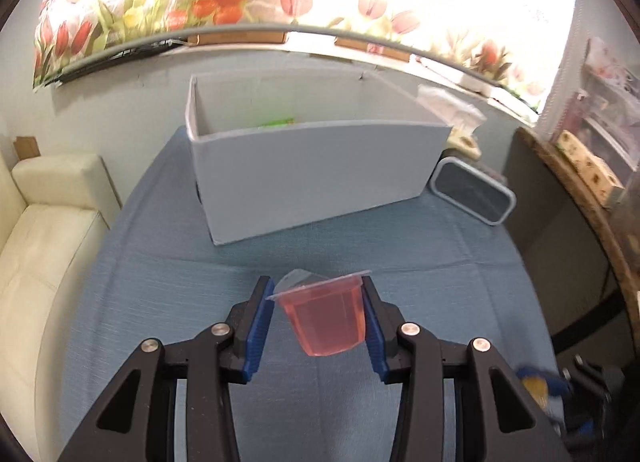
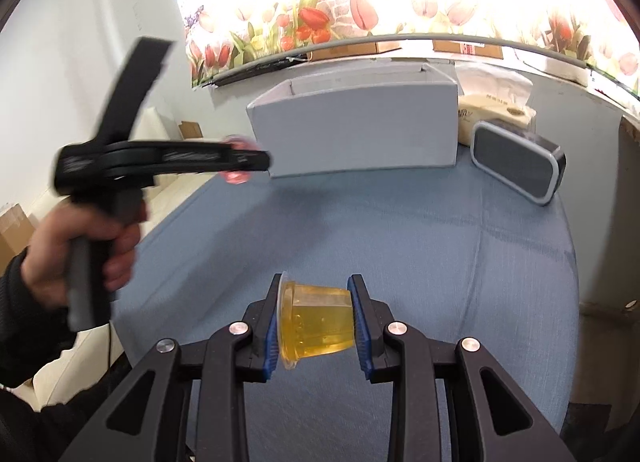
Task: Organize snacks
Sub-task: 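Carry both jelly cups into the white box and open both grippers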
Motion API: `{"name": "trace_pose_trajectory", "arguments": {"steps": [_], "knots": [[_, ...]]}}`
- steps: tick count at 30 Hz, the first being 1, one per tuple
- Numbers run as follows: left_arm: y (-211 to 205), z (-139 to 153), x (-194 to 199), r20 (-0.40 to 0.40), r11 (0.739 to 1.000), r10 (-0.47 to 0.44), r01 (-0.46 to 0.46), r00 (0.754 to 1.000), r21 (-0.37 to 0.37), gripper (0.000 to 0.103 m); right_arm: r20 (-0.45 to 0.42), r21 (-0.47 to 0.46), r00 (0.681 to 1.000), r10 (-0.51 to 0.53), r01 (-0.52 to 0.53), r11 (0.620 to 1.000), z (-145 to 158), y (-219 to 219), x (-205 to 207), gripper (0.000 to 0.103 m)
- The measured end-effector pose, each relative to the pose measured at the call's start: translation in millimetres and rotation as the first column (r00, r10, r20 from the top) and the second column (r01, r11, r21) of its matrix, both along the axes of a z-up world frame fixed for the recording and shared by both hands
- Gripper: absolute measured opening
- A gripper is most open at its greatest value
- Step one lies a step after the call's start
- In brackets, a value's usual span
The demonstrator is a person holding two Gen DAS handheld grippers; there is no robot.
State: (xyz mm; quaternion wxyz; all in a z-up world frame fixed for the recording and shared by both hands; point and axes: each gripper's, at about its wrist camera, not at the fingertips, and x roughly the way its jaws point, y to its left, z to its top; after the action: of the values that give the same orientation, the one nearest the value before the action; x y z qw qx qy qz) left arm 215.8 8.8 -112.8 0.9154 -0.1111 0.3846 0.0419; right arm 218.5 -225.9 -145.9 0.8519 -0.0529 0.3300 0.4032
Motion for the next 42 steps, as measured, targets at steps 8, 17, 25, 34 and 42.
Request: {"name": "trace_pose_trajectory", "arguments": {"steps": [8, 17, 25, 34, 42], "knots": [[20, 57, 3, 0.087, 0.998, -0.037, 0.032, 0.995, 0.06, 0.046, 0.08, 0.026, 0.996, -0.029, 0.027, 0.999, 46, 32, 31, 0.033], [65, 70, 100, 0.049, 0.996, -0.084, 0.085, 0.995, -0.025, 0.046, 0.129, 0.043, 0.99, -0.052, 0.047, 0.998, 96, 89, 126, 0.033], [78, 56, 171, 0.007, 0.991, -0.136, 0.136, 0.991, 0.0, 0.046, 0.145, -0.026, 0.986, -0.084, 0.088, 0.996, 110, 135, 213, 0.033], [95, 46, 194, -0.013, 0.993, -0.116, 0.116, 0.993, 0.002, 0.048, 0.12, -0.038, 0.986, -0.113, 0.118, 0.992, 102, 150, 252, 0.033], [105, 43, 185, -0.013, 0.996, -0.094, 0.094, 0.996, -0.004, 0.103, 0.168, -0.004, 0.961, -0.218, 0.222, 0.975, 112, 132, 250, 0.1]]}}
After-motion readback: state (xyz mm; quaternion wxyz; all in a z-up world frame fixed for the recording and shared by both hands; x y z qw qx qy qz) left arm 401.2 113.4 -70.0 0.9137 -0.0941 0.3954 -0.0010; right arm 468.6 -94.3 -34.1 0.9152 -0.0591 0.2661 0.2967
